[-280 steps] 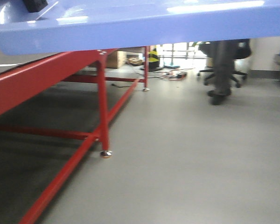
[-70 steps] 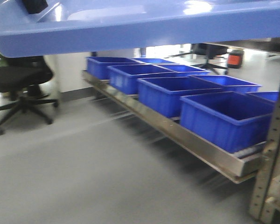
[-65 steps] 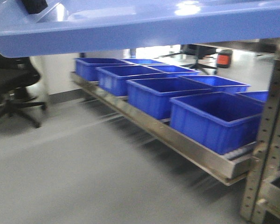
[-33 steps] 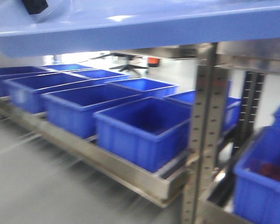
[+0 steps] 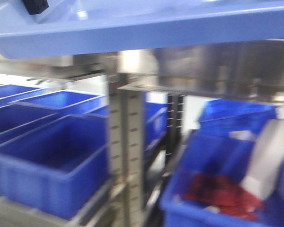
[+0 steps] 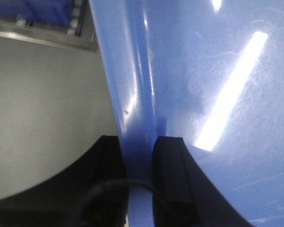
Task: Grab blue tray and place on right shelf
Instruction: 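Carry the tray with both grippers while driving to the shelf rack, then push the tray forward onto the upper roller shelf with both grippers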
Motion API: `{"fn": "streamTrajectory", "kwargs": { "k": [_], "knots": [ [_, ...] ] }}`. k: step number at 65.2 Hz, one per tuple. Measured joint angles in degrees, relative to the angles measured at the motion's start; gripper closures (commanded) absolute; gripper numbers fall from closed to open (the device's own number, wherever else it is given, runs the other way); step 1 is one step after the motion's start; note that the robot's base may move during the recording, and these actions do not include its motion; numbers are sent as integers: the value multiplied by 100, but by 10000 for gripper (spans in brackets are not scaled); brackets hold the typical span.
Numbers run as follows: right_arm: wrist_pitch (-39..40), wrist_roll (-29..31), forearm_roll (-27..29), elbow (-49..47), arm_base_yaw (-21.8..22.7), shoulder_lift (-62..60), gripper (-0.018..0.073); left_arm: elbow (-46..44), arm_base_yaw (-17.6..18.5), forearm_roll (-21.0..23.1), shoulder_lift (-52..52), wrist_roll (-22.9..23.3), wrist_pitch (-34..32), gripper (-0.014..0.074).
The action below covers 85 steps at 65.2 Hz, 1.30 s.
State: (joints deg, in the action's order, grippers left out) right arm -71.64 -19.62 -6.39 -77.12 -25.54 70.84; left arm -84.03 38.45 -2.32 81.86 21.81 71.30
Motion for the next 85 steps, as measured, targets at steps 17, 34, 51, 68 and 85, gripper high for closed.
{"fn": "streamTrajectory", "kwargs": {
  "k": [17, 34, 51, 68, 85],
  "knots": [
    [11, 0, 0, 0, 0, 0, 503, 0, 0, 0, 0, 0, 0, 645],
    [11, 0, -12, 0, 0, 0, 503, 0, 0, 12, 0, 0, 0, 645],
    [0, 0, -23, 0, 0, 0, 503, 0, 0, 13, 0, 0, -10, 645],
    [0, 0, -23, 0, 0, 0, 503, 0, 0, 13, 0, 0, -10, 645],
    [0, 0, -23, 0, 0, 0, 503, 0, 0, 13, 0, 0, -10, 645]
  ]
}}
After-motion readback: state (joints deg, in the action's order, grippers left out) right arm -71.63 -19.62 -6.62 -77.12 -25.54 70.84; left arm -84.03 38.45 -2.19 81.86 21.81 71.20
